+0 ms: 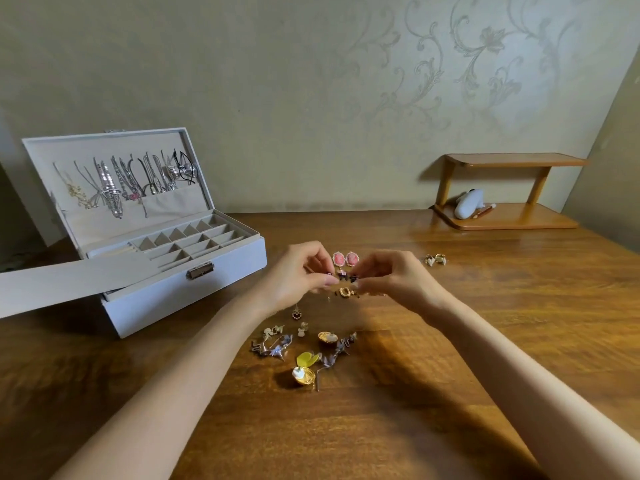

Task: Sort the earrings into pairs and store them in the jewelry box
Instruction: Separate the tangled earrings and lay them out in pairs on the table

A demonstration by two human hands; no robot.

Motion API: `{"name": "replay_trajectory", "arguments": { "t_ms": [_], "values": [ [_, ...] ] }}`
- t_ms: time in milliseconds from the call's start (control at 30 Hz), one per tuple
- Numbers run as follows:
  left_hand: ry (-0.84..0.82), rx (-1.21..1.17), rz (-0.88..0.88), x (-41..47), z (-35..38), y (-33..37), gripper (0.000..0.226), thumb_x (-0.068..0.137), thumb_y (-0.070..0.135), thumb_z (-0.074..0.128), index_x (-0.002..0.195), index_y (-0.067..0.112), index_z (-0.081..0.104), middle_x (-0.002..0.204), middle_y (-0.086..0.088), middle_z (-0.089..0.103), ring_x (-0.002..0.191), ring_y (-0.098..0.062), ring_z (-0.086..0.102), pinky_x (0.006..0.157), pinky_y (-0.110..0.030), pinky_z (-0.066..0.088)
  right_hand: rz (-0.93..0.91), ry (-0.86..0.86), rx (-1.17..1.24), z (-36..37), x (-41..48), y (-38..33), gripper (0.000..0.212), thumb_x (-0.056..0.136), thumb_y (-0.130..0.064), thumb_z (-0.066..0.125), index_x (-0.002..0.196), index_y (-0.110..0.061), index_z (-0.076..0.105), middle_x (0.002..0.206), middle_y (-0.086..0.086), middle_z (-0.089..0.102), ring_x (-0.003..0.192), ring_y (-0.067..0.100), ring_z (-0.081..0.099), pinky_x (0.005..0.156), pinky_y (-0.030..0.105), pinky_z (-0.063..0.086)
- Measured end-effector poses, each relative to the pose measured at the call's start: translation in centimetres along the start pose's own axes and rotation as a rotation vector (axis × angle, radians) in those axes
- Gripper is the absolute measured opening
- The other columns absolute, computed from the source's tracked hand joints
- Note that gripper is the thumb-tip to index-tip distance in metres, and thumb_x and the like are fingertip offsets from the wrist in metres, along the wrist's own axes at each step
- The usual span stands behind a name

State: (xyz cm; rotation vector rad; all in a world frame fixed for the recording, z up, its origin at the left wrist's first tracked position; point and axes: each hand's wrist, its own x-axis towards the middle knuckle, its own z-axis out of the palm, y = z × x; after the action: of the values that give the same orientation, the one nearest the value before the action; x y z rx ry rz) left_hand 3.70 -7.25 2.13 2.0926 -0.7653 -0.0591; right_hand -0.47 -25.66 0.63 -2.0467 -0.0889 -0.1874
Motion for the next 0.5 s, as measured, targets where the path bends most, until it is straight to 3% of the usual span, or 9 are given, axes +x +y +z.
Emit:
{"name": "replay_trajectory", "arguments": {
  "t_ms": [167, 367, 500],
  "values": [
    [-0.175, -0.143, -0.061, 0.1, 1.5, 0.7, 0.008, 0.085, 0.001, 0.062, 0.086, 0.008, 0.057, 0.081, -0.011, 0.068, 0.077, -0.019, 0.072, 0.066, -0.026, 0.059, 0.084, -0.113, 0.004, -1.9, -1.4, 0.3, 0.017, 0.079, 0.002, 0.069, 0.095, 0.001, 0.066, 0.082, 0.016, 0.072, 0.072, 0.021, 0.070, 0.062, 0.021, 0.055],
    [-0.238, -0.053, -0.153, 0.9, 3.5, 0.2, 0.012, 0.086, 0.006, 0.063, 0.083, 0.014, 0.054, 0.073, -0.002, 0.065, 0.054, -0.004, 0.065, 0.058, -0.019, 0.053, 0.165, -0.261, -0.040, -2.0, -2.0, 1.2, 0.016, 0.078, 0.003, 0.069, 0.093, 0.000, 0.068, 0.085, 0.019, 0.072, 0.074, 0.023, 0.072, 0.063, 0.024, 0.057],
    [-0.204, 0.144, -0.142, 1.7, 4.6, -0.5, 0.011, 0.085, 0.013, 0.065, 0.086, 0.018, 0.055, 0.086, -0.002, 0.064, 0.083, -0.017, 0.068, 0.067, -0.023, 0.052, 0.166, -0.222, -0.098, -1.5, -1.6, 1.6, 0.016, 0.078, 0.001, 0.069, 0.093, -0.004, 0.068, 0.080, 0.013, 0.071, 0.068, 0.015, 0.069, 0.058, 0.018, 0.051]
  ]
}}
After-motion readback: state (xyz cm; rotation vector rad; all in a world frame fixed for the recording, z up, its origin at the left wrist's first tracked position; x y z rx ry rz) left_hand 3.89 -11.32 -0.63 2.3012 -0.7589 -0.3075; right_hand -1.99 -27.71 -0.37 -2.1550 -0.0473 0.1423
